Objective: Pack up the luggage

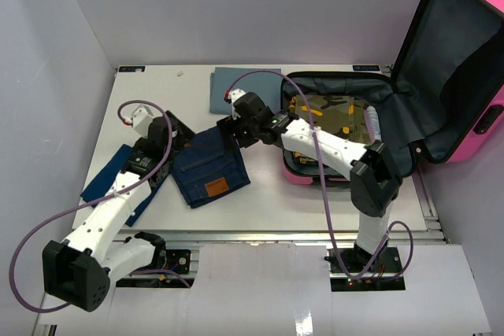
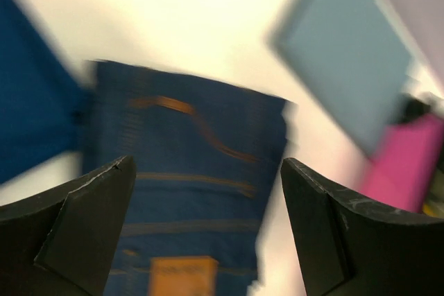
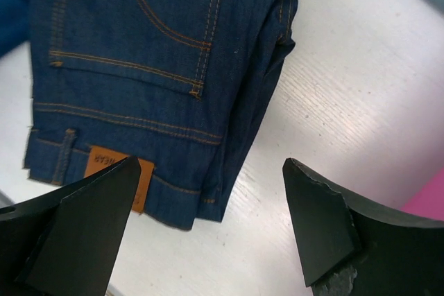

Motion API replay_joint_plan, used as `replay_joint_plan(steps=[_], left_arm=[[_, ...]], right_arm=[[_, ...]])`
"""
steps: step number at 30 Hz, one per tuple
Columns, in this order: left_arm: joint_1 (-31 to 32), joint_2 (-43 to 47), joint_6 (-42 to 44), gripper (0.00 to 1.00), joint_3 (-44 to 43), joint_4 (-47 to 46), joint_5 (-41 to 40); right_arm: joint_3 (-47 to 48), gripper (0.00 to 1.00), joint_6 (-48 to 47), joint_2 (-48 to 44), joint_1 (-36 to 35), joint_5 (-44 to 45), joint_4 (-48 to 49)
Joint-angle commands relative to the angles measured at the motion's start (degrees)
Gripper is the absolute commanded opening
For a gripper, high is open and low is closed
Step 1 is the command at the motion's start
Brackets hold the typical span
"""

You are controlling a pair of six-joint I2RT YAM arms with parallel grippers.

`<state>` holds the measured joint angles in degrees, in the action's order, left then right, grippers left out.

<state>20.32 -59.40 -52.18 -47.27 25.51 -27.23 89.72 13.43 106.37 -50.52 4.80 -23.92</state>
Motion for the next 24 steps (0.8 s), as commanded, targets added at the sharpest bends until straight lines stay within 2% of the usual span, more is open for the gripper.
replay_joint_plan(steps=[1, 4, 9, 13, 21, 24], left_arm=[[-8.5, 2.2, 3.4, 0.96, 5.4, -3.1, 9.9], [-11.7, 3.3, 4.8, 0.96, 8.2, -5.7, 13.3], [-12.7, 0.7, 7.6, 0.95, 10.0, -9.8, 19.2], [-12.7, -0.5, 7.4, 0.95, 10.1, -10.1, 19.5], [-12.8, 0.3, 8.1, 0.87, 14.9, -15.1, 21.2], [-12.7, -0.6, 8.0, 0.87, 15.3, -16.4, 21.4]], right_arm=[[4.6, 0.92, -0.3, 5.9, 0.0, 0.2, -0.1], [3.3, 0.93, -0.4, 8.2, -0.1, -0.1, 0.2], [-4.5, 0.96, 0.3, 6.1, -0.3, -2.2, 4.8], [-9.1, 0.96, 0.2, 5.4, -1.4, -4.1, 7.8], [-11.0, 0.94, -1.4, 7.2, -3.7, -3.9, 7.9], [-11.2, 0.93, -1.0, 7.9, -3.9, -4.2, 7.9]])
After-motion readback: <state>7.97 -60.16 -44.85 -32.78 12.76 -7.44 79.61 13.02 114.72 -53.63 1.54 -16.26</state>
